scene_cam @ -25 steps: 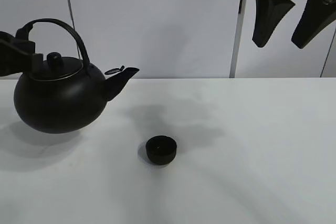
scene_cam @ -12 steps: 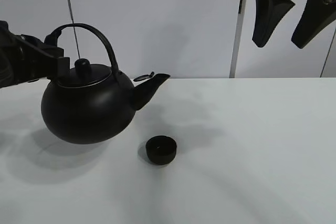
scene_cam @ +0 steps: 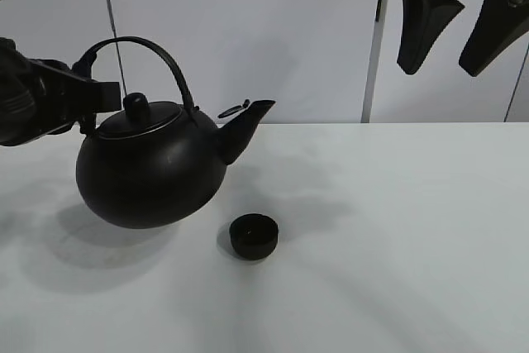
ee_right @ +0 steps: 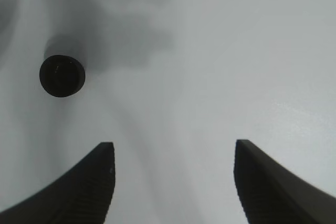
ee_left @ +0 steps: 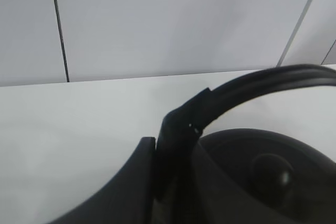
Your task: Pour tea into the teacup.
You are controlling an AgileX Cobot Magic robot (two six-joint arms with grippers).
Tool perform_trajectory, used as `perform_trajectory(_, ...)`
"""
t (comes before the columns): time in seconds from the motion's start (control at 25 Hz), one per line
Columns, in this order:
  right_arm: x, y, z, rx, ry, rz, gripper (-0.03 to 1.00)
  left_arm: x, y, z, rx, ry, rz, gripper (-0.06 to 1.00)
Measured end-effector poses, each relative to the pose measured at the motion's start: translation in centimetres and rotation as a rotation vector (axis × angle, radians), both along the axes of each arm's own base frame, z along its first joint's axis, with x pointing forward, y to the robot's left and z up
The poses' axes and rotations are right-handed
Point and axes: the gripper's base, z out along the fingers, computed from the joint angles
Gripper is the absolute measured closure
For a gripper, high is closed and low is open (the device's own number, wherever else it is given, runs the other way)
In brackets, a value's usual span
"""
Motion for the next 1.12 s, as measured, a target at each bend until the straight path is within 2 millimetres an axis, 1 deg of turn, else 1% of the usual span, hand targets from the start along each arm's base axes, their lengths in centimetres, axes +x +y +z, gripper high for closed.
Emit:
perform_trajectory(0.24,0.0,0.0,0.0,0.001,-0.003,-0.002,0.52,0.3,0.4,0.0,-0.049,0.047,0.089,0.83)
perform_trajectory(0.52,0.1,0.0,0.0,0.005,-0.015,-0.003,0.52,0.8,-0.4,0.6,0.075,-0.013,0.006,0.83)
perform_trajectory(0.6,0.1,0.0,0.0,0.005,-0.016,-0.003,0.52,1.0,-0.7,0.3,0.106,-0.019,-0.023,0.83)
perform_trajectory(0.8,0.1,0.0,0.1,0.005,-0.017,-0.003,0.52,1.4,-1.3,-2.1,0.180,0.023,-0.066,0.83)
perform_trajectory(0.88,0.1,0.0,0.1,0.005,-0.017,-0.003,0.52,1.5,-1.3,-2.6,0.202,0.028,-0.073,0.83)
perform_trajectory(1.12,0.1,0.0,0.1,0.005,-0.017,-0.003,0.52,1.7,-1.3,-2.3,0.281,-0.042,-0.089,0.83)
